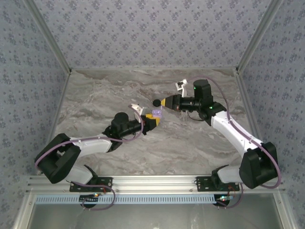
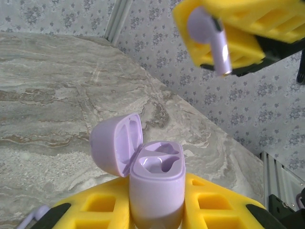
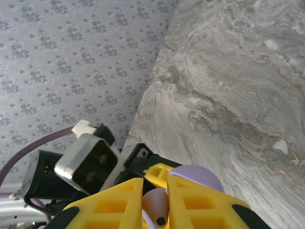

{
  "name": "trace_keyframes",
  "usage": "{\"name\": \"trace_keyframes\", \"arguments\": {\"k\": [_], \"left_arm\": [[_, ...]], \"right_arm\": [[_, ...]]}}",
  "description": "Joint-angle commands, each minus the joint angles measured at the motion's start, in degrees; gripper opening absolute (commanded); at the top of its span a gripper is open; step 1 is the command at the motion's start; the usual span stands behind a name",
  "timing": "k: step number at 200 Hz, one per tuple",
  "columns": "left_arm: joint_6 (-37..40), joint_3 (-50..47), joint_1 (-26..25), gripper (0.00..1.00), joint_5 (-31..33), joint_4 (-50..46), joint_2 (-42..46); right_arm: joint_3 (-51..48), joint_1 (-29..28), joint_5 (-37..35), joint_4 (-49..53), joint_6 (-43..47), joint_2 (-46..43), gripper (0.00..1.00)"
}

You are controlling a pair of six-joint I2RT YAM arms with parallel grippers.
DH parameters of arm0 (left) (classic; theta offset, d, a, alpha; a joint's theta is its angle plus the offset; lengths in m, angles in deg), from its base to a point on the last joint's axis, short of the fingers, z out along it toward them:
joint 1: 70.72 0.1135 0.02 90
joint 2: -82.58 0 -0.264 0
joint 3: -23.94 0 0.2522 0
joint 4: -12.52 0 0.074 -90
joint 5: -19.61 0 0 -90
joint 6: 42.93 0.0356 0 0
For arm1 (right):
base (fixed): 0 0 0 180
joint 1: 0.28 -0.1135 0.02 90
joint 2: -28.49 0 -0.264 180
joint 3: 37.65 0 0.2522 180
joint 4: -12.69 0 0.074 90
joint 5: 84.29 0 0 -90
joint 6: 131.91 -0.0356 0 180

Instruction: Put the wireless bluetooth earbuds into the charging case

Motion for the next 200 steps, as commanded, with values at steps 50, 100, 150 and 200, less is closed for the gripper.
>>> {"name": "trace_keyframes", "arguments": {"k": [50,100,150,200], "left_arm": [[-1.51,2.43,-0.93,0.23,-2.41,5.57,2.62],[-1.56,2.25,-0.92,0.23,-2.23,6.12,4.44],[-2.08,2.69,-1.09,0.23,-2.23,5.68,4.81],[-2.33,3.05,-1.38,0.23,-1.66,4.73,5.25]], "right_arm": [[1.97,-1.96,-2.43,1.57,4.28,-2.25,0.18],[1.99,-2.48,-2.82,1.78,4.68,-2.25,0.18],[2.03,-2.66,-2.79,2.14,5.12,-2.12,0.18],[1.74,-2.75,-2.64,2.15,5.43,-1.48,0.18]]}}
